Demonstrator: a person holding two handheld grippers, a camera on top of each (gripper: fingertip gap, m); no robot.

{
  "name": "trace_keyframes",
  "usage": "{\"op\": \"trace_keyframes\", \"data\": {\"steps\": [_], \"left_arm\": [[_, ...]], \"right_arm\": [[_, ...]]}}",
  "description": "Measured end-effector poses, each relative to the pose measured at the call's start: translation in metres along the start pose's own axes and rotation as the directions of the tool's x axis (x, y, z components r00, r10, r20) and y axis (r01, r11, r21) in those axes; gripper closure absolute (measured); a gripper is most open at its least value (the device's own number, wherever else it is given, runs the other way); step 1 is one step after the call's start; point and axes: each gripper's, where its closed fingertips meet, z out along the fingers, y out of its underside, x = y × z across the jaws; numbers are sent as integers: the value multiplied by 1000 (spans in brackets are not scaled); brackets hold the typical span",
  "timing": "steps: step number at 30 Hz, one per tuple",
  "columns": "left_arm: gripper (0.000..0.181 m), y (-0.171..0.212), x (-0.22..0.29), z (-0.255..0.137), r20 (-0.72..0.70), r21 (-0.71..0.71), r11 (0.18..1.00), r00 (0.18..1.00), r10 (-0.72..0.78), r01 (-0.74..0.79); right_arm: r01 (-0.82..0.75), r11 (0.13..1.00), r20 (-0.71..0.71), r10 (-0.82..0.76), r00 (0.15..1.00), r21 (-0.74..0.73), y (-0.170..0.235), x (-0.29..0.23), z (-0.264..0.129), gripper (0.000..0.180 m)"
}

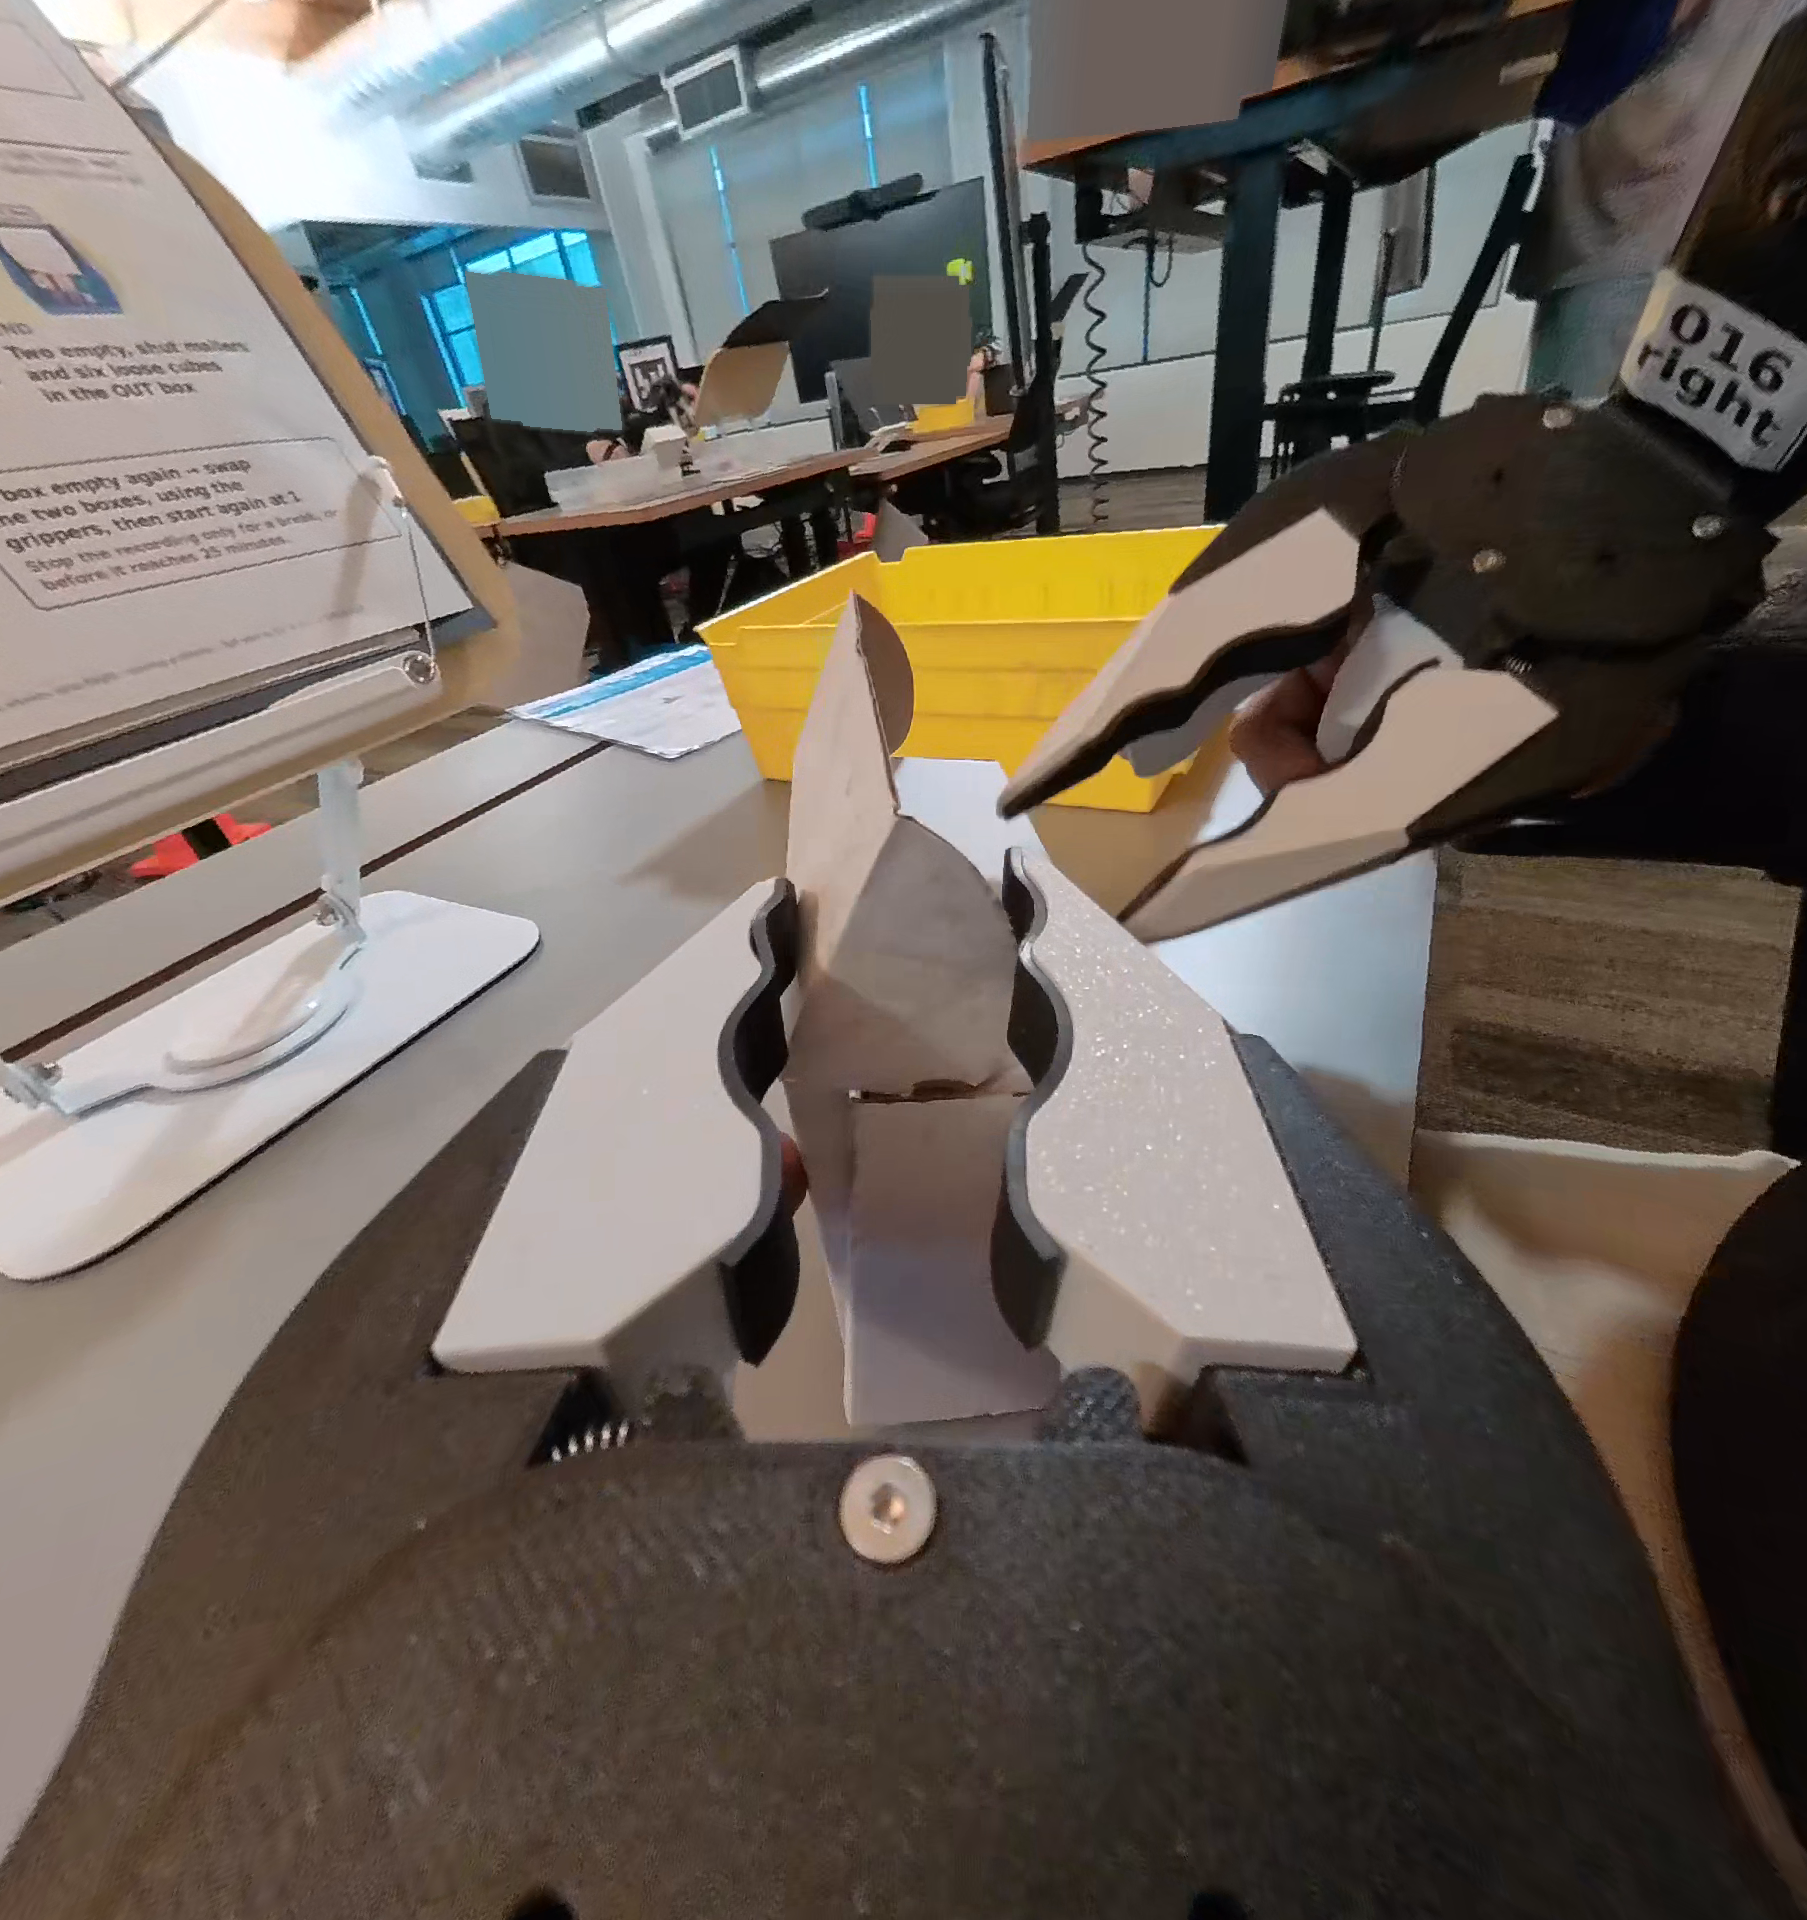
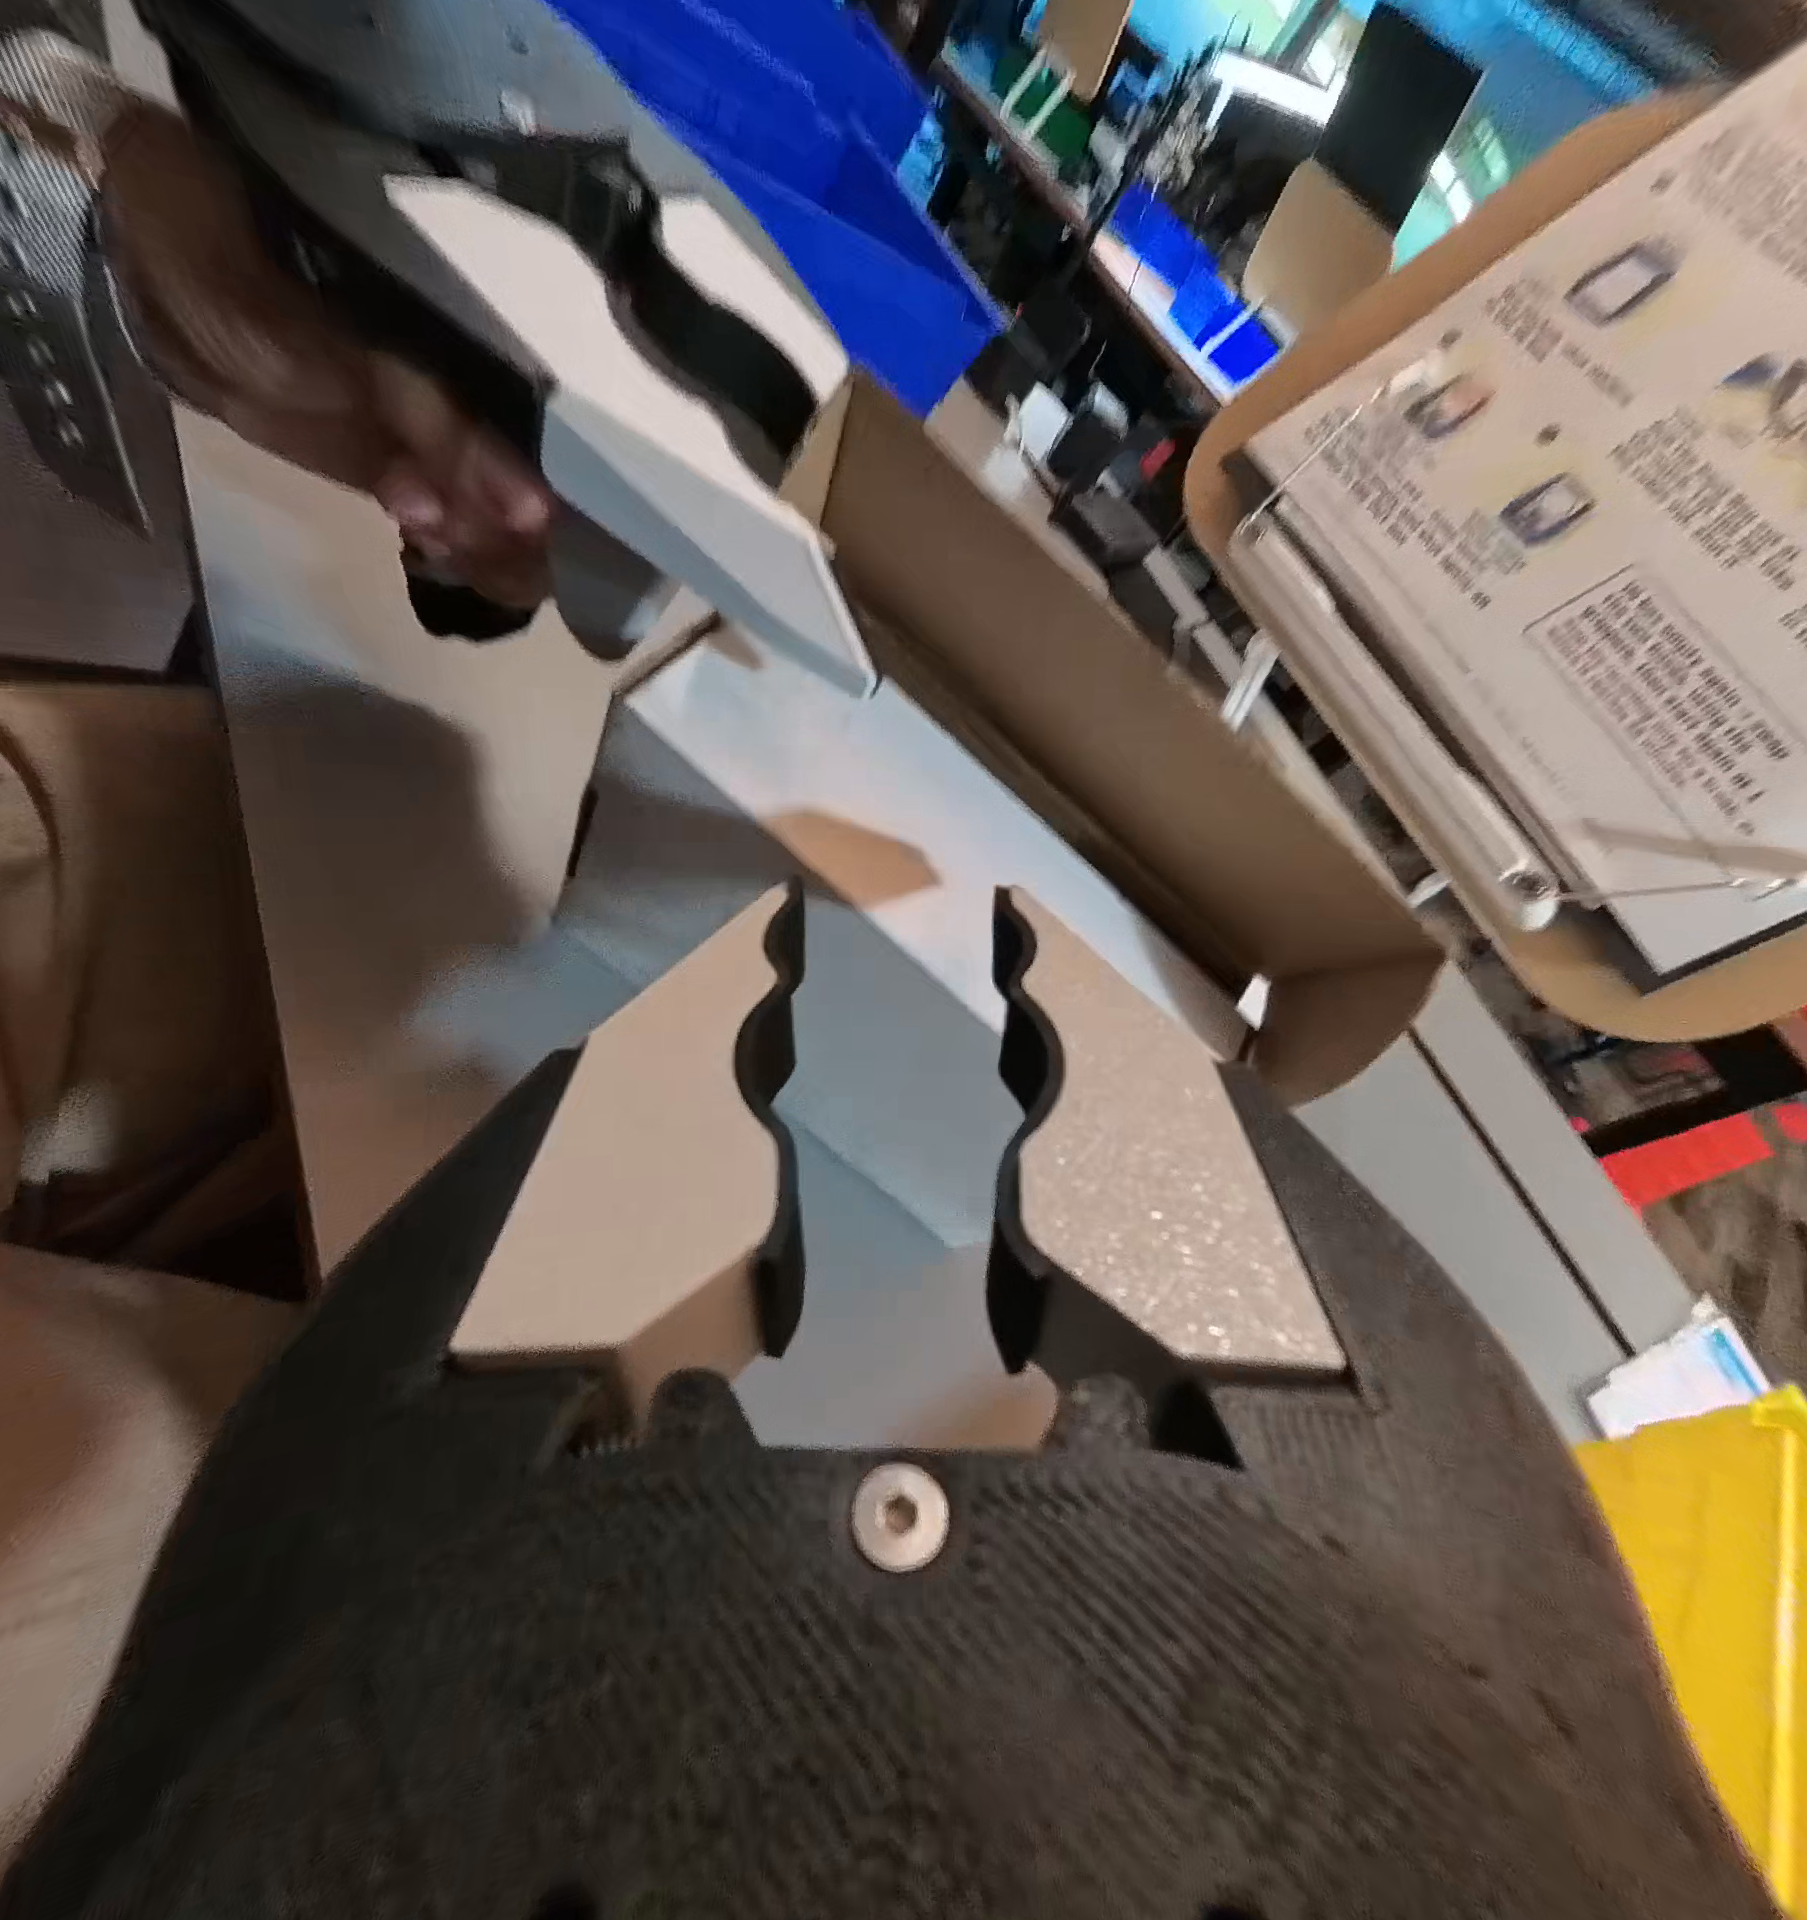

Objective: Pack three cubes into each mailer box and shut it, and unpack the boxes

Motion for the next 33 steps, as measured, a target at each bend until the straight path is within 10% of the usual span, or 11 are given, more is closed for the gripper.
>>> {"op": "trace_keyframes", "data": {"steps": [19, 33], "left_arm": [[143, -7, 26, 3, -44, 35, 979, 978, 204, -203], [145, -27, -16, -2, 175, 86, 991, 981, 87, -104]], "right_arm": [[-371, 928, 118, 371, 921, -27, -5, -4, 2, 106], [-226, 947, 211, 275, 938, -228, 14, -30, -23, 121]]}}
